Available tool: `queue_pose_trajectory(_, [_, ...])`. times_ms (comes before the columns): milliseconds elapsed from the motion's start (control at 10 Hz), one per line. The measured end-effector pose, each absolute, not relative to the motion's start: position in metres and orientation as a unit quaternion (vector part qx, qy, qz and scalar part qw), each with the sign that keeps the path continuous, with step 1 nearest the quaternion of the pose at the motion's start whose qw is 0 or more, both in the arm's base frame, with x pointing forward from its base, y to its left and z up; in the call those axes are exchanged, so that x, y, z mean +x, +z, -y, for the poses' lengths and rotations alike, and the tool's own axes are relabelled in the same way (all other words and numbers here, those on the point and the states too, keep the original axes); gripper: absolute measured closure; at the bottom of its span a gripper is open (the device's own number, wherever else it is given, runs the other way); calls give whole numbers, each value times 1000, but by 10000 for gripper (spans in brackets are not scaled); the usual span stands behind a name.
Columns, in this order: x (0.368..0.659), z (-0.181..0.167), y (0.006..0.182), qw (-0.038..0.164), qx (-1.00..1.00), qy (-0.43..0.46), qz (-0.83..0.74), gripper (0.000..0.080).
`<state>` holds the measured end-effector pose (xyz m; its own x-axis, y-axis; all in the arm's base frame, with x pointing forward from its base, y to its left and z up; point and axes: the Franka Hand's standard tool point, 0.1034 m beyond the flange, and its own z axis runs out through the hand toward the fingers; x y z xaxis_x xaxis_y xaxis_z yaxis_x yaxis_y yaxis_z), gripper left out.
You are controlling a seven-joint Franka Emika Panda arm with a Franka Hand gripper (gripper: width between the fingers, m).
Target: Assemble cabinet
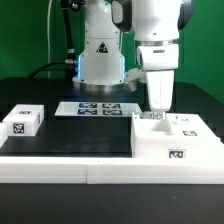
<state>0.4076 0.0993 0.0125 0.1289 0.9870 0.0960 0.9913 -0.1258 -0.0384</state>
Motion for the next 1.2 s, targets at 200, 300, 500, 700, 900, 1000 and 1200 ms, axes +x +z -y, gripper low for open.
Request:
queue_pose_trajectory(200, [408,-98,13,46,-751,-24,658,720])
queue_pose_trajectory(300, [408,-98,13,46,-751,-24,658,731])
queue_pose_trajectory(500, [408,-98,13,46,-751,-24,658,731])
queue_pose_trajectory(700, [408,-98,13,46,-751,-24,658,731])
queue_pose_trajectory(900, [409,-96,20,43,-757,-17,651,731])
queue_pose_trajectory(1000, [412,-94,30,38,-757,-14,652,731])
queue_pose_trajectory(1200, [416,-87,47,32,-756,0,654,731])
